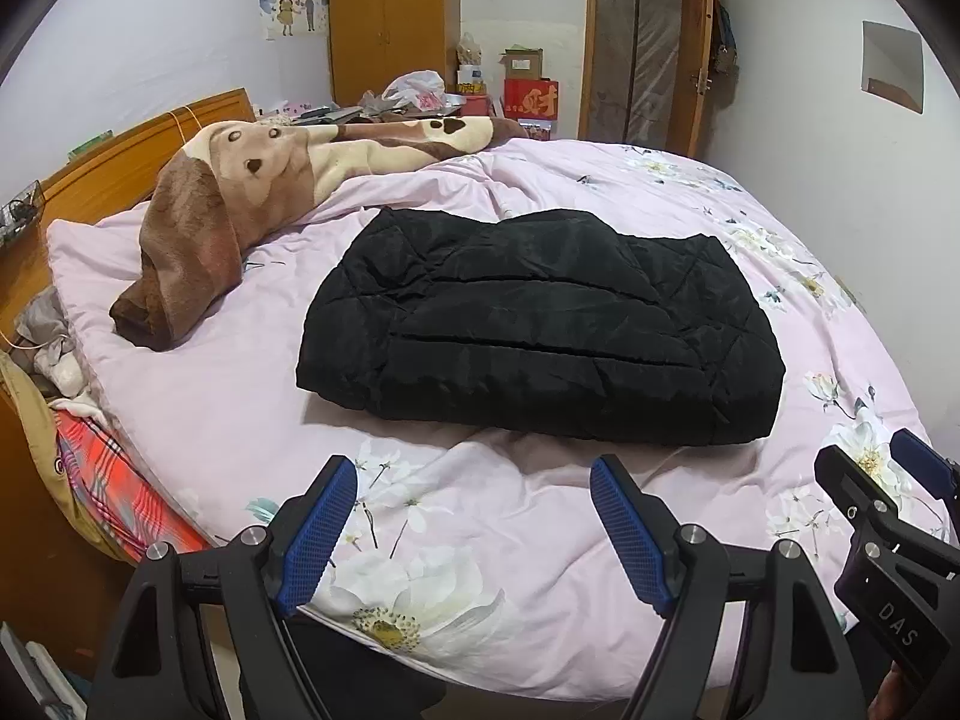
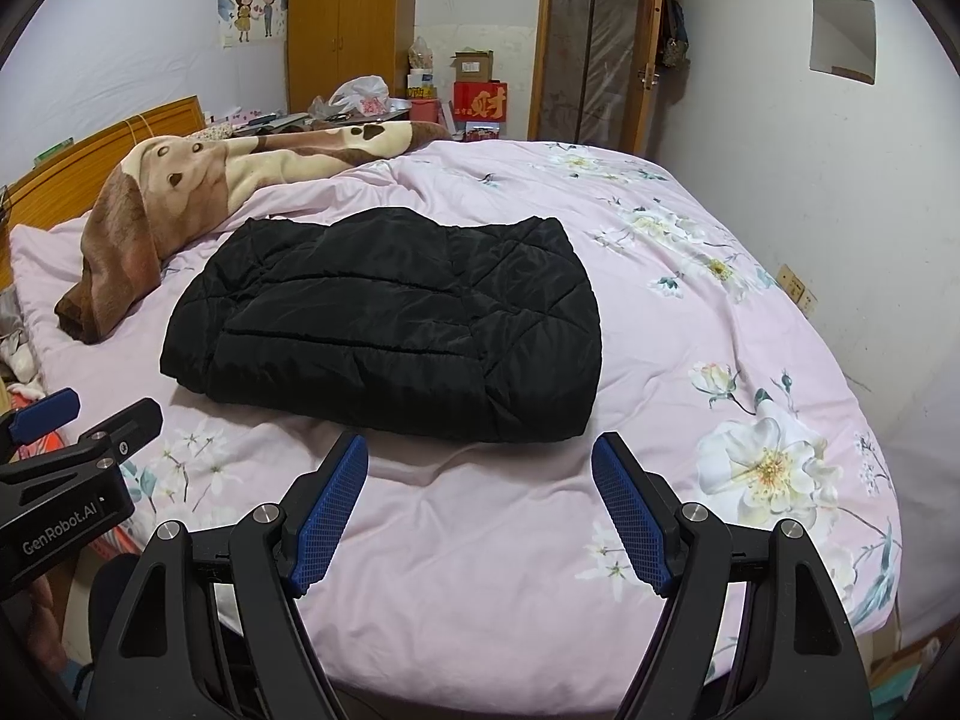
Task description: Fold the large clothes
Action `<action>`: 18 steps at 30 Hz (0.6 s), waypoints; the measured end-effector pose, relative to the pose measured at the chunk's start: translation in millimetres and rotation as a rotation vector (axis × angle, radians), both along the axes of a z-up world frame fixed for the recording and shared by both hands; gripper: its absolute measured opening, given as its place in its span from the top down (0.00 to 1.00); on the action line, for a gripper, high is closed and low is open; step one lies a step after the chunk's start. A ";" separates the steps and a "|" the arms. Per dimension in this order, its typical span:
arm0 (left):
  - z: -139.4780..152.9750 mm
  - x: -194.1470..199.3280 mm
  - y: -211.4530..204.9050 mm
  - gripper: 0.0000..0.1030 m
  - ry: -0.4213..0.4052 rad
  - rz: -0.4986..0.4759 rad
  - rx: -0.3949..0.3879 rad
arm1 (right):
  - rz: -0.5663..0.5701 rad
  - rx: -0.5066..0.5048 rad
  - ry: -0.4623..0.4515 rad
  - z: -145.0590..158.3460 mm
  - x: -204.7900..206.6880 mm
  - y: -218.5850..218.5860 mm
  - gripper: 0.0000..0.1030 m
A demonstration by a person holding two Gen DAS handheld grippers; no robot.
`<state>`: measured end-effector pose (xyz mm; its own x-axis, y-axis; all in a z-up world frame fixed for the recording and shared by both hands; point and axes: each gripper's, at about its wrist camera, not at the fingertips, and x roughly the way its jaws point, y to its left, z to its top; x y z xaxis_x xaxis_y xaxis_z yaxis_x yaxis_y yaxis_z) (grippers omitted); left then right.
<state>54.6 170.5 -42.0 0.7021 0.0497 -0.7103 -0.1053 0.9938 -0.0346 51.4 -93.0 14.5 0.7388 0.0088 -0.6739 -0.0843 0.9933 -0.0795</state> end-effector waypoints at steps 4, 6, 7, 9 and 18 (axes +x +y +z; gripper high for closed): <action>-0.5 -0.4 2.6 0.22 0.001 0.006 -0.006 | 0.000 0.002 0.003 -3.8 -2.1 0.6 0.25; -0.8 -0.3 3.2 0.22 0.002 0.006 -0.006 | 0.001 0.001 0.003 -2.9 -1.0 0.0 0.25; -0.8 -0.2 3.2 0.22 0.002 0.005 -0.004 | 0.001 0.001 0.003 -3.8 -1.9 0.4 0.25; -0.6 -0.5 3.0 0.22 0.001 0.005 -0.006 | 0.000 0.001 0.004 -3.5 -1.9 0.7 0.25; -1.6 -1.4 3.7 0.22 0.001 0.002 -0.008 | 0.000 0.001 0.005 -4.5 -2.1 -0.1 0.25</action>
<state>53.2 174.2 -43.6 0.7012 0.0458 -0.7115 -0.1077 0.9933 -0.0422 49.4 -93.1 10.0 0.7353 0.0098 -0.6777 -0.0851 0.9933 -0.0780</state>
